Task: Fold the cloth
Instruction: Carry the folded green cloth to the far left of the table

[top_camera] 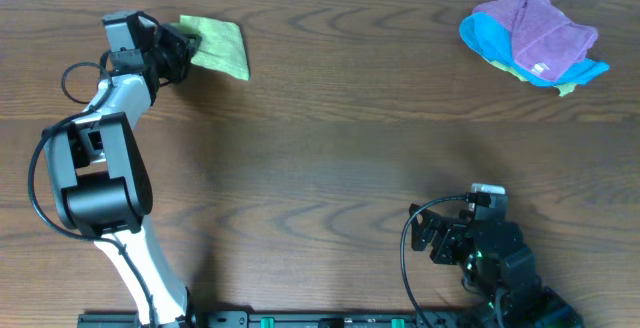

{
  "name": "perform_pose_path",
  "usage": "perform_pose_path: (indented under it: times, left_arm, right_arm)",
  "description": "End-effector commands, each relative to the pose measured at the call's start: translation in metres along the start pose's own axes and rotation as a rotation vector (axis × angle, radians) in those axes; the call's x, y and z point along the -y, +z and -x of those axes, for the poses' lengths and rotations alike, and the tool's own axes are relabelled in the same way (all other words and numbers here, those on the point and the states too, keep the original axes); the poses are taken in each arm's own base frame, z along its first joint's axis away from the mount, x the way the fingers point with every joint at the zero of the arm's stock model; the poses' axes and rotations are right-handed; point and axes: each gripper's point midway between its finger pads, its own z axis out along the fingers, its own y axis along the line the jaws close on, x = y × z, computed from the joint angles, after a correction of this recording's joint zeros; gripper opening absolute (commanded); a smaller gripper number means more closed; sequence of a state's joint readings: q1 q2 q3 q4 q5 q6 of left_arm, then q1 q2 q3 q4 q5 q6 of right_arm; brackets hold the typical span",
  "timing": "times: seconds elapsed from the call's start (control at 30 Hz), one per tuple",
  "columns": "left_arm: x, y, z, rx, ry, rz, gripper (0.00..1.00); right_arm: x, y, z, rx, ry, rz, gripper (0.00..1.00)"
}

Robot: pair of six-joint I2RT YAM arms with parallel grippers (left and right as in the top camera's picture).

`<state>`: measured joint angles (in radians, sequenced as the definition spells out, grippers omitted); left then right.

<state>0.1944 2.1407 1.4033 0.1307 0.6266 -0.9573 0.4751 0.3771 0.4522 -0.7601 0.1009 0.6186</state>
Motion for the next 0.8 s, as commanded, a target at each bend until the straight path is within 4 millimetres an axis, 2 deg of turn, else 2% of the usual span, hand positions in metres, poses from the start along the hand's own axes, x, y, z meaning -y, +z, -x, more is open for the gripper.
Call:
perform_pose_path:
  times: [0.0, 0.13, 0.23, 0.43, 0.6, 0.77]
  left_arm:
    - [-0.004, 0.001, 0.010, 0.001, 0.049, -0.003, 0.06]
    - [-0.026, 0.003, 0.011, -0.012, 0.016, 0.047, 0.06]
    - [-0.044, 0.001, 0.011, -0.004, 0.054, 0.116, 0.06]
    - [-0.054, -0.001, 0.017, 0.024, 0.076, 0.168, 0.09]
    - [-0.059, -0.002, 0.019, 0.037, 0.095, 0.191, 0.27]
    - [-0.067, -0.006, 0.025, 0.050, 0.141, 0.220, 0.52]
  right_arm:
    - [0.001, 0.000, 0.001, 0.005, 0.017, -0.001, 0.99]
    - [0.001, 0.000, 0.001, 0.005, 0.017, -0.001, 0.99]
    - [0.001, 0.000, 0.001, 0.005, 0.017, -0.001, 0.99]
    - [0.001, 0.000, 0.001, 0.005, 0.017, -0.001, 0.99]
    - [0.001, 0.000, 0.001, 0.005, 0.017, -0.001, 0.99]
    - [0.001, 0.000, 0.001, 0.005, 0.017, -0.001, 0.99]
